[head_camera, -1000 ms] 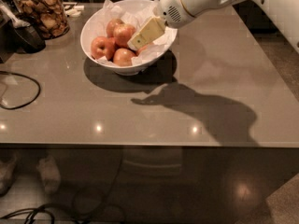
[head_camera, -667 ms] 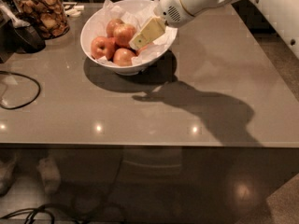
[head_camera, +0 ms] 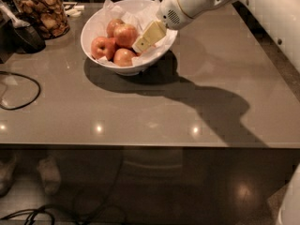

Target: Pick apple from white bowl

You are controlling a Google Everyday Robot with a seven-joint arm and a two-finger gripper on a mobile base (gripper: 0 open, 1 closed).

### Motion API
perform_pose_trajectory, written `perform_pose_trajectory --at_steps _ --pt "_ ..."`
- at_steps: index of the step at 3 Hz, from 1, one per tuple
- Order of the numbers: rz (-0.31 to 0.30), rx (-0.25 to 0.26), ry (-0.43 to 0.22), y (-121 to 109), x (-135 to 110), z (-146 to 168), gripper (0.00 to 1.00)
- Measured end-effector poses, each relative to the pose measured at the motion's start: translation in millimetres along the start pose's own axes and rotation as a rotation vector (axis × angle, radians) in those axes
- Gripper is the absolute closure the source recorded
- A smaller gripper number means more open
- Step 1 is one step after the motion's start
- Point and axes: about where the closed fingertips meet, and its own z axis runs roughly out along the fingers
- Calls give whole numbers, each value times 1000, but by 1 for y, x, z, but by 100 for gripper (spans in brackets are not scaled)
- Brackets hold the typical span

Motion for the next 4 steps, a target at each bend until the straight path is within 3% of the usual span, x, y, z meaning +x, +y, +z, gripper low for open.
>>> perform_pose_trajectory --at_steps 1,4 --pt "3 -18 34 -8 2 17 17" --pt "-18 -57 48 -13 -12 36 19"
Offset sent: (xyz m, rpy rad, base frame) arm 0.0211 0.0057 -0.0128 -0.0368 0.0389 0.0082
